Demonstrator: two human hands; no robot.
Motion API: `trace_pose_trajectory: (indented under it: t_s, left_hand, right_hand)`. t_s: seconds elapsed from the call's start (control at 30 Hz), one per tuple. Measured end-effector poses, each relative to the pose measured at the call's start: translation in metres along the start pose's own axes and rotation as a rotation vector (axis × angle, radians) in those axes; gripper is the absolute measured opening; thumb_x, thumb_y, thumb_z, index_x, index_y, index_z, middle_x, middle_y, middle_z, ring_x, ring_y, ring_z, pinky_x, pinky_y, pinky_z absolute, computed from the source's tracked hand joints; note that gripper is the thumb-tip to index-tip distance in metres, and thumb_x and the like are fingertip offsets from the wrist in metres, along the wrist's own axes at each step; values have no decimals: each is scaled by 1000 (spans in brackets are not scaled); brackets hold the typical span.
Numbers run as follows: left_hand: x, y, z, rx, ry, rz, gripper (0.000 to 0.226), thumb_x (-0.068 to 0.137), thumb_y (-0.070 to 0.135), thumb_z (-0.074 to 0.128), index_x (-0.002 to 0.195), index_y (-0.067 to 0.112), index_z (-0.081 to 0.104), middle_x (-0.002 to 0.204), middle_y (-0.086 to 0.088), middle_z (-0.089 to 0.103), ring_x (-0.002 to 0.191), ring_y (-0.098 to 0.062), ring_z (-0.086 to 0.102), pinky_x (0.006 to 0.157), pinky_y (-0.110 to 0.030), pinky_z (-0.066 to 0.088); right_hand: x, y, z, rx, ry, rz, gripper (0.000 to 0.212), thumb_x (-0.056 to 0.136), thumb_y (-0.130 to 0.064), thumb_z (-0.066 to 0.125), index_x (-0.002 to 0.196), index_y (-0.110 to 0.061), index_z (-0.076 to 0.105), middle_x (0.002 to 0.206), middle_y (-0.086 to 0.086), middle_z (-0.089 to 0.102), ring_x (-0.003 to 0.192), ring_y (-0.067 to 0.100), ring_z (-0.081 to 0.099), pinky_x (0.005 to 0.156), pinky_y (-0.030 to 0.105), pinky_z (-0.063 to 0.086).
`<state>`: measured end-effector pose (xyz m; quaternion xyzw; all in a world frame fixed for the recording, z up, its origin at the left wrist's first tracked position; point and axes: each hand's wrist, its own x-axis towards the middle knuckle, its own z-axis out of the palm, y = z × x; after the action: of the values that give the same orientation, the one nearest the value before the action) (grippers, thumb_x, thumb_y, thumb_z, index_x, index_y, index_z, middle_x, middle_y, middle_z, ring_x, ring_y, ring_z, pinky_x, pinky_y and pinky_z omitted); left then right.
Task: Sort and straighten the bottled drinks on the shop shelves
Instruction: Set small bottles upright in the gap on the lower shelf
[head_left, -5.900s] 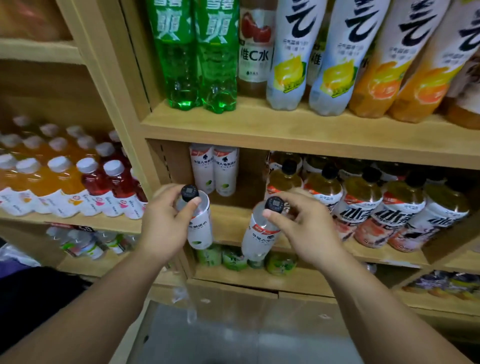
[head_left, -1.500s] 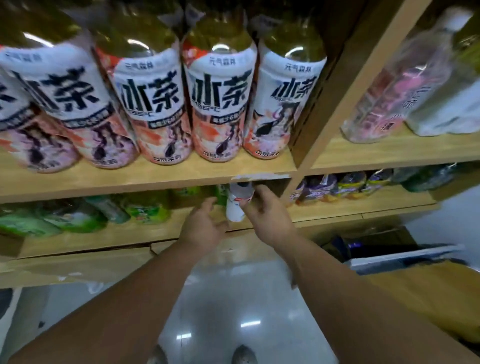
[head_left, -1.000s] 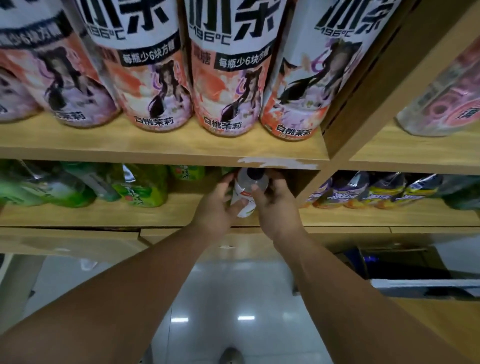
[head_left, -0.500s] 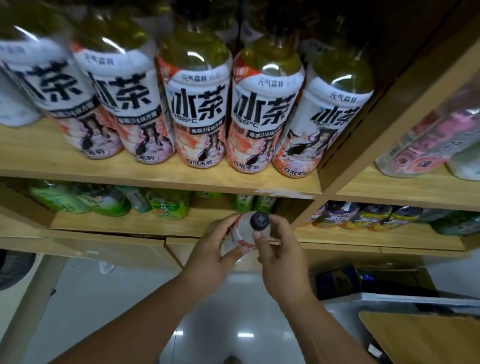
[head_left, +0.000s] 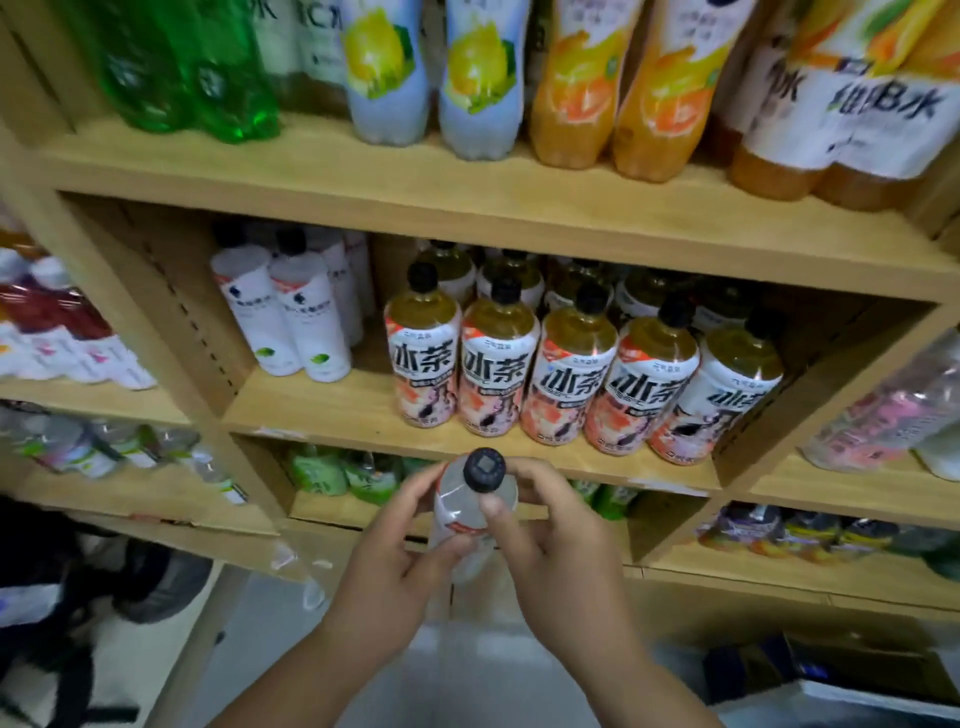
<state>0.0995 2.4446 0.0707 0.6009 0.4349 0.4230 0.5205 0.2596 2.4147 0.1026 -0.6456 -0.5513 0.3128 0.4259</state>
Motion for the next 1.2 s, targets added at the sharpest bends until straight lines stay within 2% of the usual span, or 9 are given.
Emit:
trace_pose_trajectory:
  t_s: [0.17, 0.33, 0.57, 0.7, 0.8, 0.93, 1.03, 1.1, 1.2]
  left_hand:
    - [32, 17, -91, 89, 94, 73, 55, 91, 15, 72, 138, 38, 53, 132, 25, 62, 123, 2, 58, 92, -11, 47]
    - [70, 25, -158, 101, 135, 119, 53, 95, 19, 68, 136, 46, 48, 129, 38, 57, 122, 13, 54, 89, -9, 47]
    - [111, 1, -208, 59, 146, 27, 54, 97, 20, 69, 142, 43, 49, 135, 28, 59, 128, 5, 54, 108, -36, 49]
    - [118, -8, -217, 29, 191, -8, 55, 97, 23, 69, 144, 41, 48, 136, 24, 62, 127, 3, 56, 109, -38, 49]
    - [120, -11, -221, 55, 256, -16, 53, 96, 22, 68, 133, 54, 48, 126, 34, 63, 119, 9, 59, 103, -27, 52]
    - [119, -14, -225, 164, 284, -28, 59, 96, 20, 69, 130, 61, 45, 122, 37, 63, 115, 6, 62, 97, -24, 52]
    - [120, -6, -228, 195, 323, -37, 51, 95, 13, 69, 132, 44, 55, 106, 32, 71, 103, 8, 67, 86, -14, 54]
    - [121, 4, -231, 215, 332, -77, 45, 95, 18, 69, 135, 38, 59, 106, 23, 73, 99, 8, 67, 84, -17, 56]
    - [117, 11, -238, 295, 275, -120, 47, 99, 23, 61, 142, 40, 53, 121, 18, 70, 104, 4, 67, 89, -29, 57]
  right_hand:
    - [43, -67, 53, 132, -49, -62, 27, 96, -24, 71, 115, -42, 65, 112, -23, 70, 90, -18, 65, 71, 7, 51]
    - [95, -107, 109, 139, -94, -89, 27, 98, -25, 69, 112, -47, 64, 98, -34, 71, 83, -9, 69, 68, 13, 52]
    - [145, -113, 168, 81, -115, -44, 28, 99, -28, 67, 123, -41, 62, 107, -25, 73, 81, 4, 74, 76, 36, 62]
    - [155, -108, 187, 80, -142, -28, 39, 100, -22, 67, 119, -54, 55, 113, -24, 71, 85, -8, 70, 72, 14, 52]
    - [156, -102, 199, 54, -173, -36, 50, 100, -22, 66, 141, -47, 50, 137, -16, 61, 111, -13, 62, 85, 5, 48]
    - [148, -75, 206, 80, -239, 9, 69, 100, -16, 65, 156, -41, 33, 140, -20, 58, 122, -9, 60, 95, 12, 50]
    - [148, -50, 220, 94, -249, 93, 71, 95, -12, 70, 153, -35, 37, 135, -14, 65, 120, -1, 65, 104, 36, 55]
    - [152, -43, 233, 81, -219, 115, 70, 87, -24, 74, 147, -40, 42, 133, -12, 68, 119, 8, 68, 102, 47, 55]
    - [162, -41, 252, 26, -172, 103, 66, 81, -40, 71, 141, -43, 44, 123, -11, 71, 108, 13, 70, 92, 44, 58]
